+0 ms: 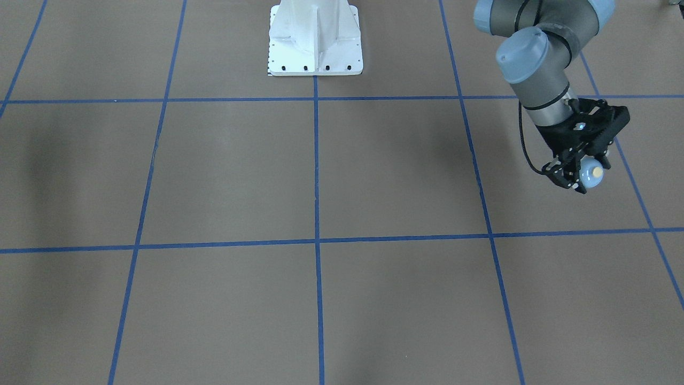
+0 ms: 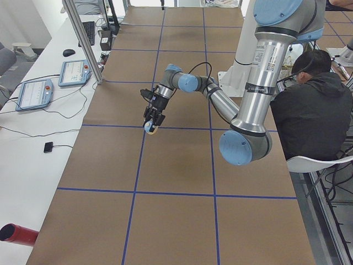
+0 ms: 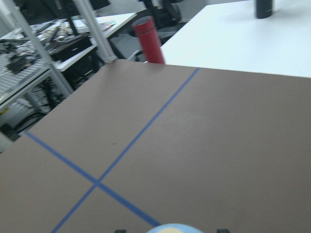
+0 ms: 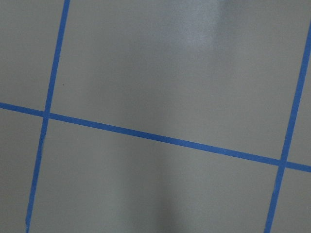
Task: Place and press bell with both arms
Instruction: 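Carry the bell with the left gripper toward the table centre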
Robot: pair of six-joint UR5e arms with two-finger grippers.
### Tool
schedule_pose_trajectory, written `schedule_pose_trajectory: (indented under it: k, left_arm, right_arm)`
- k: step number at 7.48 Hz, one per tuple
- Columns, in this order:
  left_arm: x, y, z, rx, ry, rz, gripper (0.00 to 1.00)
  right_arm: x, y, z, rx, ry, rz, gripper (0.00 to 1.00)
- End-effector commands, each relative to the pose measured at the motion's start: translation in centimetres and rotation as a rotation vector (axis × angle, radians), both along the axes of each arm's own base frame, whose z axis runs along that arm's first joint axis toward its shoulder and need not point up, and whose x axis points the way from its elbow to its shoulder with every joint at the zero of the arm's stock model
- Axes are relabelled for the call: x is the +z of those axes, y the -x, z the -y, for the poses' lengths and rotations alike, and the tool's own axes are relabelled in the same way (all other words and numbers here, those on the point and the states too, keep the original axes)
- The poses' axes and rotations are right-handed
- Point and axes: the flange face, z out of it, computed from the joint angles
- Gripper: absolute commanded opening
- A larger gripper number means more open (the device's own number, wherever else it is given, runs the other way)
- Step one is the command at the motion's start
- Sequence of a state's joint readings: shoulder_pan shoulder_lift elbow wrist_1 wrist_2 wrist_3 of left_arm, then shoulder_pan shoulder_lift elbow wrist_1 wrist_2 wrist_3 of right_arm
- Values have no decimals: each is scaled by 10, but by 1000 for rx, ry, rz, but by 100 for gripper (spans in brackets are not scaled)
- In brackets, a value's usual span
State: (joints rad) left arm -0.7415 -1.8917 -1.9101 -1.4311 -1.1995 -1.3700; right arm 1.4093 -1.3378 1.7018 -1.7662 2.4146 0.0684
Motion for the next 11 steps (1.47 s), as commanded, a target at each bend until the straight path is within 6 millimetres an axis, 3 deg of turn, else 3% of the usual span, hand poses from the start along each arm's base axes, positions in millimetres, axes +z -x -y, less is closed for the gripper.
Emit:
schedule_pose_trajectory:
  k: [1,3,5,6,7,8,9,10,11]
  left_arm:
    - [-30,-32,11,151,-275,-124,0]
    - [-44,-84,4,154,-437,-232,0]
    - [-81,-163,-27,194,-540,-319,0]
    - [-90,-208,-41,198,-557,-305,0]
    - [-106,-246,-49,191,-611,-369,0]
    - [-107,-280,-54,172,-635,-364,0]
    - [-136,-311,-57,162,-650,-363,0]
    - [-131,-333,-52,154,-642,-321,0]
    - [-132,-338,-50,156,-641,-316,0]
  right_arm:
    - [-25,12,12,55,34,7,100]
    - [-52,40,25,75,59,9,94]
    - [-68,58,31,61,39,-1,95]
    - [-69,66,30,55,43,1,96]
    - [-76,70,29,59,47,5,98]
    - [-88,84,31,68,59,10,98]
    - [-90,95,32,61,60,0,98]
    - [-94,97,34,59,56,-2,98]
    - [-93,98,34,58,58,-2,98]
